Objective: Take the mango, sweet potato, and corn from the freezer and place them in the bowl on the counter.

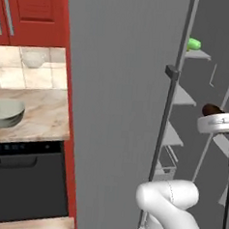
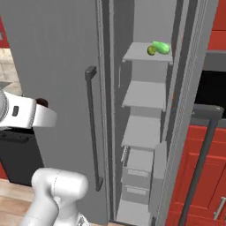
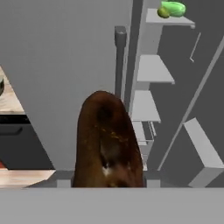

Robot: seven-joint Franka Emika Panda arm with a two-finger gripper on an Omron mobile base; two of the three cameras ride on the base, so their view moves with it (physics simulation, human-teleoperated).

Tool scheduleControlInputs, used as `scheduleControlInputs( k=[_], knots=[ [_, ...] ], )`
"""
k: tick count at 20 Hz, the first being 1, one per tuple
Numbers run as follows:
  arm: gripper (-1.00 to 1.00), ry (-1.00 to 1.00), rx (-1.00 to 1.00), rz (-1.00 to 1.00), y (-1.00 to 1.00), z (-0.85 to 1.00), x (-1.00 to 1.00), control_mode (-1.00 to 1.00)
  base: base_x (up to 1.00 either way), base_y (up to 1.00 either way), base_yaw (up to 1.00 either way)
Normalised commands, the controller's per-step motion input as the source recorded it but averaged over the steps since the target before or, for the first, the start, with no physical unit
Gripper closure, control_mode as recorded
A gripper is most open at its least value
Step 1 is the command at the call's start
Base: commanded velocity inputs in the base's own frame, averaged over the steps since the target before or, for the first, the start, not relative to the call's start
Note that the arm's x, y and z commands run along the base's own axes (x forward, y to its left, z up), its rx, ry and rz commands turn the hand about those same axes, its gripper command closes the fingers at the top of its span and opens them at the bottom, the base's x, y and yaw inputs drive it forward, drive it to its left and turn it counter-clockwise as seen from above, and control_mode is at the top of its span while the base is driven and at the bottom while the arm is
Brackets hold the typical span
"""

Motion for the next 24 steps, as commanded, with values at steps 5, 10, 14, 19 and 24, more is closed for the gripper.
scheduleControlInputs(
  k=[5,10,14,19,24],
  knots=[
    [1.0,0.0,0.0,0.0,0.0,0.0,0.0,1.0,-0.21,1.0,0.0],
    [1.0,0.0,0.0,0.0,0.0,0.0,0.0,1.0,0.0,1.0,0.0],
    [1.0,0.0,0.0,0.0,0.0,0.0,0.0,1.0,0.0,1.0,0.0],
    [1.0,0.0,0.0,0.0,0.0,0.0,0.0,1.0,0.0,1.0,0.0],
    [1.0,0.0,0.0,0.0,0.0,0.0,0.0,1.0,0.28,0.94,0.0]
  ],
)
